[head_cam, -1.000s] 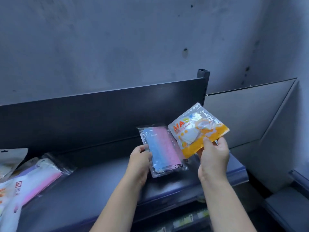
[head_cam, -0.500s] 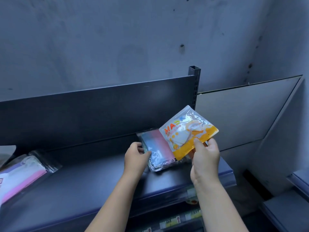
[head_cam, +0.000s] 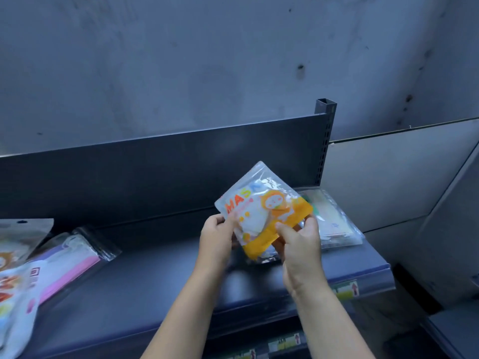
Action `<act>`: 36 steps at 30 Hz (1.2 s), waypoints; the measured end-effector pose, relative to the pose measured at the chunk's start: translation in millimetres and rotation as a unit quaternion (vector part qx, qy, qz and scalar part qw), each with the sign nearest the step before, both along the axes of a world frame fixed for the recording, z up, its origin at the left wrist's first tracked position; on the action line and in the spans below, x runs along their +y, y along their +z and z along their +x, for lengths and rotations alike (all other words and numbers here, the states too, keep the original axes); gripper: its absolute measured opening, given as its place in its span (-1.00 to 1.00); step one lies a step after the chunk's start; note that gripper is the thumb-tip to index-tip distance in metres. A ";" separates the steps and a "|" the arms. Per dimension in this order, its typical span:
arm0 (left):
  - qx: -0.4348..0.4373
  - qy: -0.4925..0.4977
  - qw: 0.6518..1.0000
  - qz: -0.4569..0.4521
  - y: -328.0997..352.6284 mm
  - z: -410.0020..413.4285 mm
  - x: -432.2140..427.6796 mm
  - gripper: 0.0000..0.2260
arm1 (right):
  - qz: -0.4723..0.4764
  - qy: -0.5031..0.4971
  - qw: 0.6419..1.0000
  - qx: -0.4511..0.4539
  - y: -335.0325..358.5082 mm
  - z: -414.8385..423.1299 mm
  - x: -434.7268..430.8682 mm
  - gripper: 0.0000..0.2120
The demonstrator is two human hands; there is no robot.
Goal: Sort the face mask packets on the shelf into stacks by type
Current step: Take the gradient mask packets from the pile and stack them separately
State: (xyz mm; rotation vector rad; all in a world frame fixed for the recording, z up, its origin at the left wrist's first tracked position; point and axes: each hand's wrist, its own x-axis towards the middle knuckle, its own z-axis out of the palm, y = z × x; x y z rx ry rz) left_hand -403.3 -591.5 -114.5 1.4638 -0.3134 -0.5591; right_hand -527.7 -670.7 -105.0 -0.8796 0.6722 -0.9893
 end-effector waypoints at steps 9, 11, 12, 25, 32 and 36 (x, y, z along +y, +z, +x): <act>0.014 0.081 0.997 0.004 3.2 60.2 67.7 -0.81 | -0.152 0.013 0.950 0.272 -5.6 41.2 33.4 -0.50; -0.013 0.089 0.995 0.034 -2.8 71.0 74.4 -0.81 | -0.234 0.028 0.904 0.357 -6.1 50.1 42.0 -0.57; -0.033 0.095 0.994 0.049 -5.4 74.6 76.4 -0.79 | -0.270 0.038 0.884 0.380 -7.8 54.1 47.0 -0.62; -0.222 0.091 0.934 0.266 -35.2 98.9 78.0 -0.72 | -0.487 0.098 0.708 0.502 -36.9 84.8 69.4 -0.87; -0.313 0.073 0.847 0.423 -37.1 101.1 73.0 -0.66 | -0.481 0.220 0.643 0.554 -41.9 87.2 70.1 -0.69; -0.384 0.057 0.821 0.418 -38.2 108.4 78.6 -0.70 | -0.506 0.205 0.625 0.558 -39.6 89.3 69.7 -0.64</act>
